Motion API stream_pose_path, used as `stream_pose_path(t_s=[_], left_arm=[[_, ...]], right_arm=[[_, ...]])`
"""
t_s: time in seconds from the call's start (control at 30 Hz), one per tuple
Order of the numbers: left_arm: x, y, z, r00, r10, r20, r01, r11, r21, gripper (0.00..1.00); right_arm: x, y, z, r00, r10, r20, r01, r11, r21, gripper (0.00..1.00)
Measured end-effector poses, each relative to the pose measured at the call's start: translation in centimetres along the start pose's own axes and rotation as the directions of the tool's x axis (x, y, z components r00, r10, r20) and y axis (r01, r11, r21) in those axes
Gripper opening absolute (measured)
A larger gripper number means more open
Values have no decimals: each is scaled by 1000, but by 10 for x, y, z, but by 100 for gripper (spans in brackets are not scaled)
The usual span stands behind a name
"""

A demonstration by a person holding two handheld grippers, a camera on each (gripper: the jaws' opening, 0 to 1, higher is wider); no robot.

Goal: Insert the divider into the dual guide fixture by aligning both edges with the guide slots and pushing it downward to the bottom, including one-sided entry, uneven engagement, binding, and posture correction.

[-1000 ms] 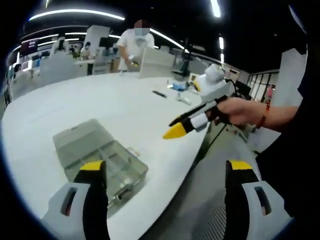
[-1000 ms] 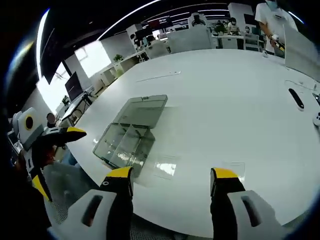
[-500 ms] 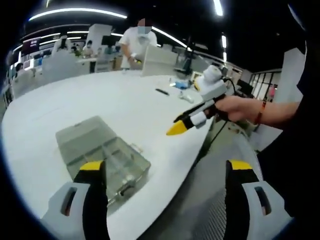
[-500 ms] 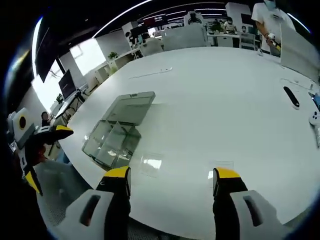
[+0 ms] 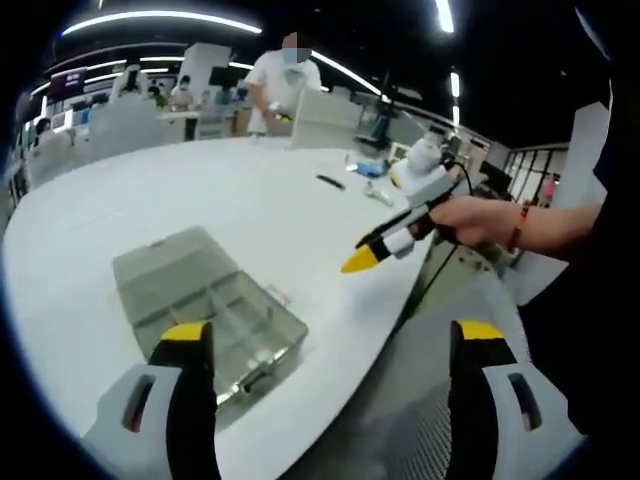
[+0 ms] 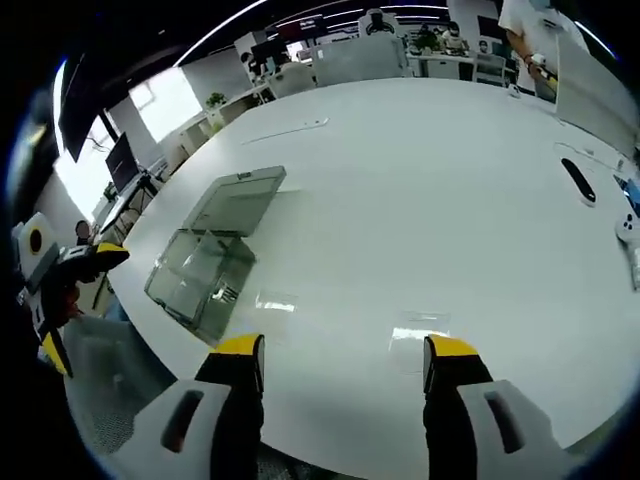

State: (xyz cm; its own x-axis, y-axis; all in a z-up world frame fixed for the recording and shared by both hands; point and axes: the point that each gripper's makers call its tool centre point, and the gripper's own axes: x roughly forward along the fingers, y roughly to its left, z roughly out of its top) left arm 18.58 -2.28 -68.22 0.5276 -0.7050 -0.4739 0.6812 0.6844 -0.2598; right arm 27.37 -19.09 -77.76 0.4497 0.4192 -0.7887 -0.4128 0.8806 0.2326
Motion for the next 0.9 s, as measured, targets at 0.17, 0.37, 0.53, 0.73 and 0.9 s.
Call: stream_pose_path(t_s=[0.17,0.37,0.53,0.73,0.9], left_arm=[[0,2,2,1000,12,5,-12,1000,-12,96],[5,-1,-2,1000,5,-5,-6,1000,-19,96],[5,-1,0,1000,9,-1,-9,1000,-24,95],[7,-2,-5,1000,11,-6,-12,999,-37,94],[8,-3,-3,1000,-1,-9,1,999,-37,94]], right_arm=[[3,-5,-5,999,-14,-30,14,1000,-13,60],[5,-13,-6,999,-26,-39,26,1000,-10,59],[6,-21,-9,997,-38,-62,37,999,-16,57],[12,-23,-10,994,-58,-98,53,997,-53,55],[13,-27,-10,990,-81,-112,72,994,-80,53]])
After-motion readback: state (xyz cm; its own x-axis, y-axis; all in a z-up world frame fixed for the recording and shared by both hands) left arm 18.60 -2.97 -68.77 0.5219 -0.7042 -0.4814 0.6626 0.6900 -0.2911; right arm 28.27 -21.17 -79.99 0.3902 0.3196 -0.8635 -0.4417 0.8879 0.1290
